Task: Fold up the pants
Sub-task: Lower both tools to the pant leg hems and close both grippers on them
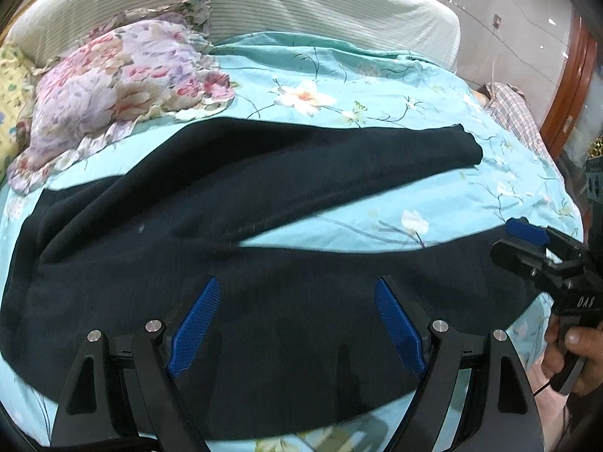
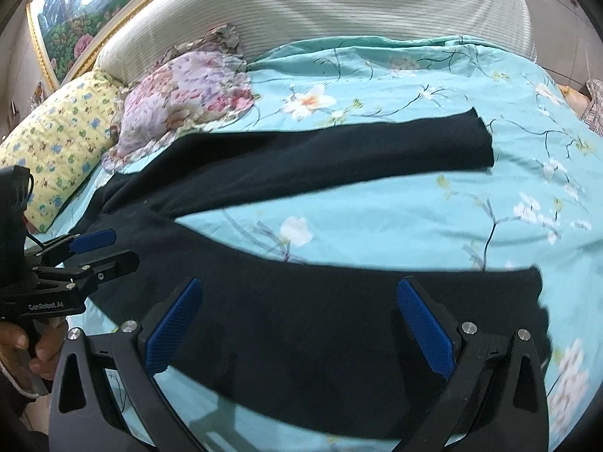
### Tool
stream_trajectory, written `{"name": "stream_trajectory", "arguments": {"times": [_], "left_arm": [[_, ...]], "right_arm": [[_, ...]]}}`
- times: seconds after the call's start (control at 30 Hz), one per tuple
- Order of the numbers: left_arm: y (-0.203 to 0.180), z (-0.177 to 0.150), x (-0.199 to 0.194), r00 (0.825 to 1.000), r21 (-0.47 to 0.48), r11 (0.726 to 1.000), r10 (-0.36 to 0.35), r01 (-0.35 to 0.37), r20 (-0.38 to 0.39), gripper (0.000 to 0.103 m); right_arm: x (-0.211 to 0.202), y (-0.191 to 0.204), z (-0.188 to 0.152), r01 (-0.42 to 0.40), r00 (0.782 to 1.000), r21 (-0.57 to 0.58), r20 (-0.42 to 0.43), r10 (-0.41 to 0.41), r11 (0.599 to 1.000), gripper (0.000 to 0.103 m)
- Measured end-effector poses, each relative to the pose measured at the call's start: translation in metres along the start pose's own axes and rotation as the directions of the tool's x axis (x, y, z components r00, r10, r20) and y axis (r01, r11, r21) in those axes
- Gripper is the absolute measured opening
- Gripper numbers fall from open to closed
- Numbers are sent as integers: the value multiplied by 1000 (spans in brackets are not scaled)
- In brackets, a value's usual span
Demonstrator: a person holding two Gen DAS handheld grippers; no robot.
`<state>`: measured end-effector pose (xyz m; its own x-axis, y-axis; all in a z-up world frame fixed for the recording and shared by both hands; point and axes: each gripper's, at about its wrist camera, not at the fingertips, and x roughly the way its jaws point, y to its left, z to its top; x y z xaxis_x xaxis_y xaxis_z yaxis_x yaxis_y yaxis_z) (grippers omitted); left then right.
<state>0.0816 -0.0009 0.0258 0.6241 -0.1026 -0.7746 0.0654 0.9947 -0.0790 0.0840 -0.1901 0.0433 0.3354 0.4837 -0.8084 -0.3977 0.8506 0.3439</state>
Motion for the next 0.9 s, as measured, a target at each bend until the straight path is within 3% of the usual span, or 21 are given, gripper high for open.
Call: {"name": "stream_trajectory", "arguments": {"times": [0.33, 0.53, 0.73, 0.9], "left_arm": [[10, 64, 41, 1000, 37, 999, -8, 8, -10, 85], [4, 99, 76, 997, 106, 994, -34, 41, -63, 85], [-5, 133, 113, 991, 191, 977, -70, 91, -112, 85], [-11, 157, 152, 977, 265, 950, -121, 166, -177, 85]], "right_arm": [[7, -50, 55, 22, 1000, 50, 12, -23, 998, 103], [23, -82, 85, 55, 998, 70, -15, -55, 996, 103], [40, -117, 111, 68, 997, 78, -52, -64, 995, 103], [57, -154, 137, 38, 996, 141, -83, -26, 989, 103]]}}
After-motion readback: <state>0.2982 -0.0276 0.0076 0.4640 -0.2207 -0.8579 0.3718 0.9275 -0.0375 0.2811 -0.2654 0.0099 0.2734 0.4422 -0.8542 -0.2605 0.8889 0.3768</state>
